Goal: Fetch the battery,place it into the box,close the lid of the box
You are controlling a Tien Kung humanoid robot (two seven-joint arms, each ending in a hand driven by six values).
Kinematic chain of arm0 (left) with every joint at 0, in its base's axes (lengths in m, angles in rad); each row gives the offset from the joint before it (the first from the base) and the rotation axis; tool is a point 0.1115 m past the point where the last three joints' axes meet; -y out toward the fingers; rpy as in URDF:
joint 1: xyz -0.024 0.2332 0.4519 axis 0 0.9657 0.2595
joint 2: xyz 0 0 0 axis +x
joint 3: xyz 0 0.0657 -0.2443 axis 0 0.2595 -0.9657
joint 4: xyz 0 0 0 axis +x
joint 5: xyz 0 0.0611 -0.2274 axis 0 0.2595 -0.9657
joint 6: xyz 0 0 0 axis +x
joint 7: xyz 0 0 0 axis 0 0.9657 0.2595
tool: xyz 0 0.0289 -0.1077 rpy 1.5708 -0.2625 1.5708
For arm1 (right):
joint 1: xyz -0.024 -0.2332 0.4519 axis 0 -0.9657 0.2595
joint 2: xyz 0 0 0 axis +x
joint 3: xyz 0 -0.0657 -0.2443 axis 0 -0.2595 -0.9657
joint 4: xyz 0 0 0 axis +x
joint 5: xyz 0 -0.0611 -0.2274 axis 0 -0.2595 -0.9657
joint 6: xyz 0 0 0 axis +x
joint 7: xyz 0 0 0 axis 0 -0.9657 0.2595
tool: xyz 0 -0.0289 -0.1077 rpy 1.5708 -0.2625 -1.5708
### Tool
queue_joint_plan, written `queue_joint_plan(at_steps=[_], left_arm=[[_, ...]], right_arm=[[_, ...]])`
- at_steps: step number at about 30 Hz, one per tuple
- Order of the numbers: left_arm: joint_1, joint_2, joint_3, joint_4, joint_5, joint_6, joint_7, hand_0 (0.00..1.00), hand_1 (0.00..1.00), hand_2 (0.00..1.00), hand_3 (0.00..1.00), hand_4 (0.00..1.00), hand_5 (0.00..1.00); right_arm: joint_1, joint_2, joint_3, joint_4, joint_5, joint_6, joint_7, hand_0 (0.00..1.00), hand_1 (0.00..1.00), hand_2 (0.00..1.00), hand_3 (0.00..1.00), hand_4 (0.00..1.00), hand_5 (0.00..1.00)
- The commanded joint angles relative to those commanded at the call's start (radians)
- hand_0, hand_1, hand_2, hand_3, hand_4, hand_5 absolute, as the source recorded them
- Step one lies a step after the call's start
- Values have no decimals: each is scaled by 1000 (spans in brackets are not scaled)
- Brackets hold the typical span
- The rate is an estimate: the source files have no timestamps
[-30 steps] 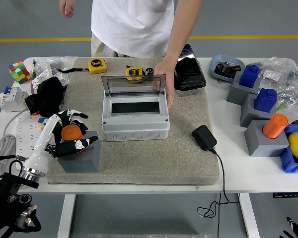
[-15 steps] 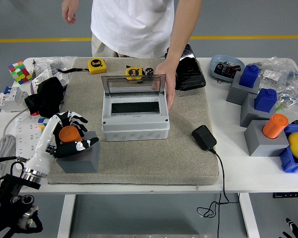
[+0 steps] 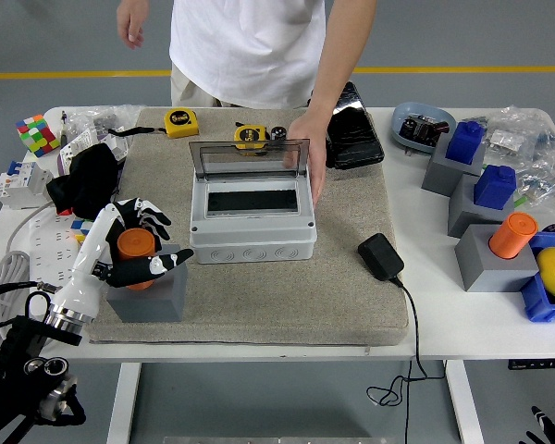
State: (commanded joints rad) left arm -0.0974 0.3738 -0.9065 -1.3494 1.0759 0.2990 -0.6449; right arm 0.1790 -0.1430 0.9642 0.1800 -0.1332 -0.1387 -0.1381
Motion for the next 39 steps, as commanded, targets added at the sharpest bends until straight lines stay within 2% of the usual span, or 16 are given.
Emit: queue_joint_plan(at_steps=[4,10,13,15,17,19,21,27,30,32,37,39], left_arm=[[-18,9,1,-32,37,2,26,122,121,299,380,962,2],[-88,32,16,-80,130,16,82,122,116,296,370,952,2],[-152,39,40,-86,193,28,132,122,116,296,370,952,2],[-203,40,65,-81,223,54,169,121,115,292,363,935,2],[-260,38,105,-66,264,79,220,121,115,292,363,935,2],[-304,34,136,-53,293,85,250,121,115,292,363,935,2],[-357,26,181,-31,339,82,287,120,115,293,367,934,2],[-477,-7,300,41,455,91,342,122,116,295,369,918,2],[-529,-27,360,75,499,129,359,122,116,295,369,918,2],[-566,-46,403,105,550,155,395,122,116,295,369,918,2],[-627,-91,477,173,618,168,485,120,113,296,370,918,2],[-646,-109,497,206,617,164,500,120,114,301,378,923,2]], right_arm=[[0,1,1,0,1,0,1,637,647,645,568,969,542],[1,3,-5,0,8,1,5,637,646,645,567,969,541],[0,4,-4,0,10,0,6,637,646,645,567,969,541],[0,5,-4,0,10,0,5,639,646,645,566,969,540],[0,5,-10,0,15,0,7,639,646,645,566,969,540],[0,6,-15,0,19,-1,8,639,646,645,566,969,540],[1,8,-18,0,21,-3,8,637,646,645,566,969,539],[1,10,-32,0,32,-7,9,637,646,645,566,968,539],[2,10,-34,0,32,-11,8,637,646,645,566,968,539],[3,10,-38,0,34,-12,8,637,646,645,566,968,539],[0,16,-49,0,39,-11,7,637,646,645,565,968,538],[0,18,-55,0,44,-10,8,638,646,644,565,968,538]])
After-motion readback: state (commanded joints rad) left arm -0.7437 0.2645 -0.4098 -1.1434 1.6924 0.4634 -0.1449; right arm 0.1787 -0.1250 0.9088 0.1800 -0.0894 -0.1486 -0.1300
